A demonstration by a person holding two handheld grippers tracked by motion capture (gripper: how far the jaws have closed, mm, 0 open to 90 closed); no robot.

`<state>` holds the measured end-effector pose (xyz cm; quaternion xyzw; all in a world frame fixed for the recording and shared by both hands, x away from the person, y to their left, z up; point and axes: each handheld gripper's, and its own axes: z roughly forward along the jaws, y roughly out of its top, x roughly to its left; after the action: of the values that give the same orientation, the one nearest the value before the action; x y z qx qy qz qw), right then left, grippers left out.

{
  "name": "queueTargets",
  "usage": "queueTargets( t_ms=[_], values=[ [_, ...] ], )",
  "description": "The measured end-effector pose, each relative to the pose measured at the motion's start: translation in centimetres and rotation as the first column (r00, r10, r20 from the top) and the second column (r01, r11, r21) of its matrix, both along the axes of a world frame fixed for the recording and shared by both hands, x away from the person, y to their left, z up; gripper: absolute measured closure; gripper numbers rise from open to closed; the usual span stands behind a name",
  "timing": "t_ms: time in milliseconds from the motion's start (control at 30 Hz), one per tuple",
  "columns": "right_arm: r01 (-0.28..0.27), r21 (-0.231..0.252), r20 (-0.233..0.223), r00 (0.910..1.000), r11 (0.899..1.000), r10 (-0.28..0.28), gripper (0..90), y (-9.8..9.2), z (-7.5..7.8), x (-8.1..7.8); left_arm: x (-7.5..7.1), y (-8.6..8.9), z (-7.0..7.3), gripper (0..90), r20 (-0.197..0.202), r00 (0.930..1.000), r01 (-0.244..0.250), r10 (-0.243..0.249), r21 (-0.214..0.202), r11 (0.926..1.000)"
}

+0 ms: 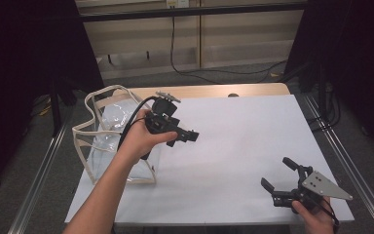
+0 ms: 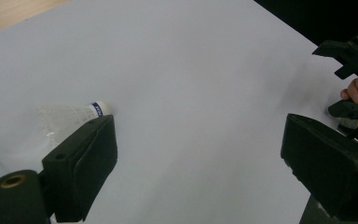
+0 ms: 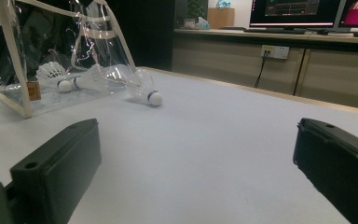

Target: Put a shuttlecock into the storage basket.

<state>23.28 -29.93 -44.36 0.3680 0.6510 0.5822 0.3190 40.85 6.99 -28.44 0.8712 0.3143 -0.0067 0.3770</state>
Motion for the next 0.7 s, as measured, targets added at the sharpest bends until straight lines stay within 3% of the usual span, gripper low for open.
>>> queueTargets(
  t_ms=[233, 700],
  values=[
    [-0.002, -0.002, 0.001, 1.0000, 1.000, 0.002, 0.6, 0.0, 0.0, 0.0, 0.1, -0.4, -1.0, 10.1, -0.011, 0.9999, -0.009, 0.008, -0.015, 0.9999],
    [-0.003, -0.001, 0.000, 1.0000, 1.000, 0.003, 0.6, 0.0, 0.0, 0.0, 0.2, -1.0, -3.1, 9.7, 0.005, 0.9987, -0.051, 0.051, 0.016, 0.9986]
  ],
)
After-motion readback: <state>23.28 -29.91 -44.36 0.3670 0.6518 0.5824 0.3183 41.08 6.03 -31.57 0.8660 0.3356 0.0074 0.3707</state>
